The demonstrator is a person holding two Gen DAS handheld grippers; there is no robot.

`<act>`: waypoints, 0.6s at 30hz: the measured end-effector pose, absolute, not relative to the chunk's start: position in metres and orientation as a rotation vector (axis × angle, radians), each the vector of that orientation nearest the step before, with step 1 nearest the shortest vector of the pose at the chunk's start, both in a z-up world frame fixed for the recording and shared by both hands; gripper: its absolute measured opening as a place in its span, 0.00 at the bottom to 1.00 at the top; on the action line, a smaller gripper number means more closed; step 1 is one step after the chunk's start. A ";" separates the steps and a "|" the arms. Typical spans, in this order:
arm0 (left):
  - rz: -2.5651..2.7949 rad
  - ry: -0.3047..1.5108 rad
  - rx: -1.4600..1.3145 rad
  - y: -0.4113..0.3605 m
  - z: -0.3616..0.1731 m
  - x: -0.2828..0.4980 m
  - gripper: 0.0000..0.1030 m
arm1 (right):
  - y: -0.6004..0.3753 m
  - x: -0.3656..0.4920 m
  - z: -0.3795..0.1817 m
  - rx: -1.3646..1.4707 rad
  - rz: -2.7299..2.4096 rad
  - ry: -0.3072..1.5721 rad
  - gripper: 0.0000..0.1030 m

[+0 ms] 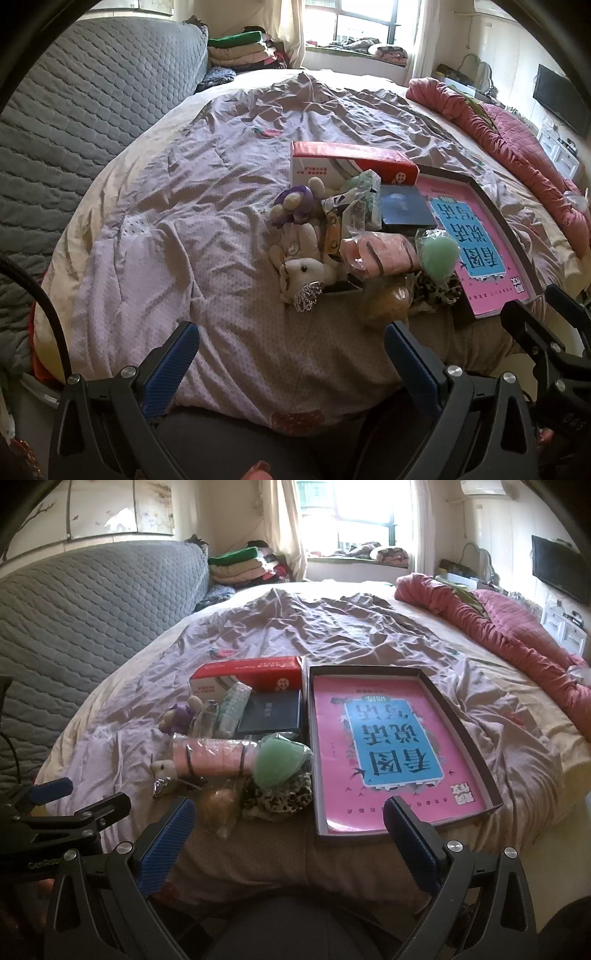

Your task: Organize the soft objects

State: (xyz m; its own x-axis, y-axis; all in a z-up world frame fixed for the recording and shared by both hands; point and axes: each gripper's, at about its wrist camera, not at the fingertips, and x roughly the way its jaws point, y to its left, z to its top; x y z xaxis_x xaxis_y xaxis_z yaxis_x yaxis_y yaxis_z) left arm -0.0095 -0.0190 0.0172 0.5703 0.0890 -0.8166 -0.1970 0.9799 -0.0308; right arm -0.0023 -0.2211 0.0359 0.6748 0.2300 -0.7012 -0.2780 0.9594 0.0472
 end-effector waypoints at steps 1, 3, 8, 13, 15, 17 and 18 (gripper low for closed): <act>0.169 0.949 -0.123 -0.019 0.017 -0.010 0.98 | -0.221 -0.002 0.036 -0.064 0.286 0.778 0.99; 0.167 0.951 -0.124 -0.019 0.017 -0.010 0.98 | -0.221 -0.002 0.036 -0.062 0.287 0.777 0.99; 0.170 0.957 -0.128 -0.018 0.016 -0.009 0.98 | -0.222 -0.002 0.035 -0.059 0.289 0.778 0.99; 0.169 0.958 -0.150 -0.016 0.013 -0.011 0.98 | -0.223 -0.002 0.034 -0.056 0.291 0.778 0.99; 0.166 0.961 -0.158 -0.014 0.011 -0.010 0.98 | -0.222 -0.002 0.034 -0.057 0.292 0.780 0.99; 0.168 0.964 -0.165 -0.012 0.010 -0.009 0.98 | -0.223 -0.001 0.033 -0.057 0.292 0.783 0.99; 0.167 0.965 -0.167 -0.010 0.009 -0.007 0.98 | -0.223 -0.001 0.032 -0.055 0.293 0.783 0.99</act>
State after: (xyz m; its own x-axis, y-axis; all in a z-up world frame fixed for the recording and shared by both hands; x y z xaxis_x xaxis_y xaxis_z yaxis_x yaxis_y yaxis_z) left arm -0.0075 -0.0104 0.0093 0.5585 0.0663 -0.8269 -0.2148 0.9744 -0.0670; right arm -0.0014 -0.2232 0.0325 0.6707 0.2392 -0.7021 -0.2801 0.9582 0.0589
